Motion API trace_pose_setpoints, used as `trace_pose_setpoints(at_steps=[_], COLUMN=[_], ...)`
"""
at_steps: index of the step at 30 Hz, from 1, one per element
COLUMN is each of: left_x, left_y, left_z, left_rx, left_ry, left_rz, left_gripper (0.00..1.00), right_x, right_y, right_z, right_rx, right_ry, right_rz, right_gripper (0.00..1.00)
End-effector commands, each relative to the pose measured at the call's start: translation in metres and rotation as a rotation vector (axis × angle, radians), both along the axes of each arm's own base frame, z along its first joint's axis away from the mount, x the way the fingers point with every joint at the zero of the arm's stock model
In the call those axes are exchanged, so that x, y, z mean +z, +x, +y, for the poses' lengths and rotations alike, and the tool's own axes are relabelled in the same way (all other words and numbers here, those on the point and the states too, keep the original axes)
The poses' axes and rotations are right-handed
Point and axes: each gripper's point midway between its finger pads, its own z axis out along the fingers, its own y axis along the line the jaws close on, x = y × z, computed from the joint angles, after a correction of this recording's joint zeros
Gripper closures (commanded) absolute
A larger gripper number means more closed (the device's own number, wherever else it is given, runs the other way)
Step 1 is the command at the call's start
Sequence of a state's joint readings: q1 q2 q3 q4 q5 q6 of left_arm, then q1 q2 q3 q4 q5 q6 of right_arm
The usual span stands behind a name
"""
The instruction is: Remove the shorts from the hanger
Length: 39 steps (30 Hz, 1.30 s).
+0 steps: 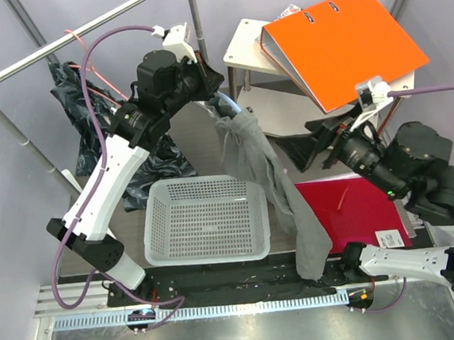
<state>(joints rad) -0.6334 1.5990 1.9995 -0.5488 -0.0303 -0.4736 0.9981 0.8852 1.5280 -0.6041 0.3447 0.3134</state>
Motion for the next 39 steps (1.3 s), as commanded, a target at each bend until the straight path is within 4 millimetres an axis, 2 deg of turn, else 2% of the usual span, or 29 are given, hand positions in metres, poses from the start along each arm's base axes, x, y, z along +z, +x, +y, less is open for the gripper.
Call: trace_pose_setpoints(at_steps=[1,2,4,5,8,9,10,11,12,14,15,18,19,20,21,22,23,24,25,26,27,28,29,30,32,33,36,39], left_x=[0.081,0.080,0.078,0.079,0.077,0.077,0.078,0.077,0.076,0.076,0.076,0.078,0.079,0.082,0.081,0.081,0.085,0.084,0.085,0.085,0.092,0.091,0.092,0.100,0.103,0.104,0.111,0.119], left_y=[-0.014,-0.014,-0.012,-0.013,-0.010,-0.010,-0.010,-0.009,-0.008,-0.010,-0.010,-0.017,-0.019,-0.023,-0.024,-0.026,-0.031,-0.033,-0.036,-0.038,-0.046,-0.049,-0.055,-0.065,-0.074,-0.079,-0.096,-0.110], left_z=[0.007,0.007,0.007,0.007,0.006,0.006,0.006,0.006,0.006,0.005,0.005,0.002,0.003,0.004,0.005,0.005,0.007,0.007,0.008,0.008,0.011,0.011,0.011,0.016,0.019,0.020,0.029,0.034], left_rx=[-0.016,-0.017,-0.016,-0.018,-0.017,-0.017,-0.018,-0.017,-0.014,-0.017,-0.017,-0.047,-0.050,-0.054,-0.054,-0.057,-0.057,-0.057,-0.064,-0.072,-0.086,-0.095,-0.116,-0.126,-0.148,-0.157,-0.177,-0.203], left_ry=[-0.174,-0.173,-0.170,-0.171,-0.166,-0.166,-0.163,-0.161,-0.161,-0.174,-0.181,-0.213,-0.222,-0.242,-0.253,-0.262,-0.290,-0.301,-0.312,-0.321,-0.338,-0.342,-0.348,-0.362,-0.366,-0.363,-0.352,-0.363], left_rz=[-0.169,-0.172,-0.180,-0.188,-0.205,-0.211,-0.217,-0.218,-0.218,-0.214,-0.211,-0.199,-0.194,-0.187,-0.180,-0.174,-0.166,-0.157,-0.151,-0.146,-0.154,-0.154,-0.158,-0.177,-0.191,-0.198,-0.218,-0.245], left_gripper=[0.99,1.00,0.99,0.99,1.00,1.00,1.00,1.00,0.99,1.00,1.00,1.00,1.00,1.00,1.00,1.00,1.00,1.00,1.00,1.00,1.00,1.00,1.00,1.00,0.99,1.00,1.00,0.99], right_x=[-0.020,-0.021,-0.010,0.000,0.015,0.008,0.018,0.019,0.012,0.022,0.021,0.020,0.011,0.013,0.003,0.000,0.009,-0.007,-0.010,0.000,-0.012,-0.010,-0.006,-0.011,-0.011,-0.007,0.005,0.022], right_y=[-0.026,-0.031,-0.037,-0.041,-0.041,-0.036,-0.036,-0.034,-0.023,-0.015,-0.007,0.007,0.015,0.018,0.023,0.022,0.024,0.027,0.029,0.037,0.044,0.050,0.059,0.064,0.067,0.072,0.073,0.073], right_z=[-0.038,-0.043,-0.043,-0.033,-0.006,0.020,0.028,0.038,0.059,0.073,0.085,0.102,0.113,0.119,0.126,0.132,0.137,0.142,0.143,0.131,0.125,0.115,0.096,0.086,0.071,0.054,0.027,0.022], right_rx=[-0.017,-0.009,0.024,0.076,0.160,0.216,0.242,0.262,0.274,0.281,0.283,0.275,0.270,0.273,0.279,0.304,0.312,0.314,0.308,0.229,0.177,0.110,0.003,-0.058,-0.136,-0.220,-0.313,-0.324], right_ry=[-0.086,-0.095,-0.066,-0.033,-0.009,-0.046,-0.037,-0.049,-0.081,-0.067,-0.077,-0.091,-0.116,-0.108,-0.135,-0.136,-0.108,-0.137,-0.146,-0.111,-0.114,-0.083,-0.052,-0.043,-0.011,0.003,0.035,0.059], right_rz=[0.161,0.169,0.145,0.124,0.110,0.139,0.130,0.131,0.157,0.137,0.140,0.123,0.130,0.115,0.108,0.091,0.045,0.043,0.022,-0.005,0.021,0.040,0.046,0.062,0.084,0.082,0.072,0.046], right_gripper=[0.02,0.02,0.02,0.02,0.02,0.02,0.02,0.02,0.02,0.02,0.03,0.07,0.10,0.11,0.12,0.16,0.17,0.18,0.19,0.19,0.19,0.20,0.20,0.20,0.20,0.19,0.19,0.19])
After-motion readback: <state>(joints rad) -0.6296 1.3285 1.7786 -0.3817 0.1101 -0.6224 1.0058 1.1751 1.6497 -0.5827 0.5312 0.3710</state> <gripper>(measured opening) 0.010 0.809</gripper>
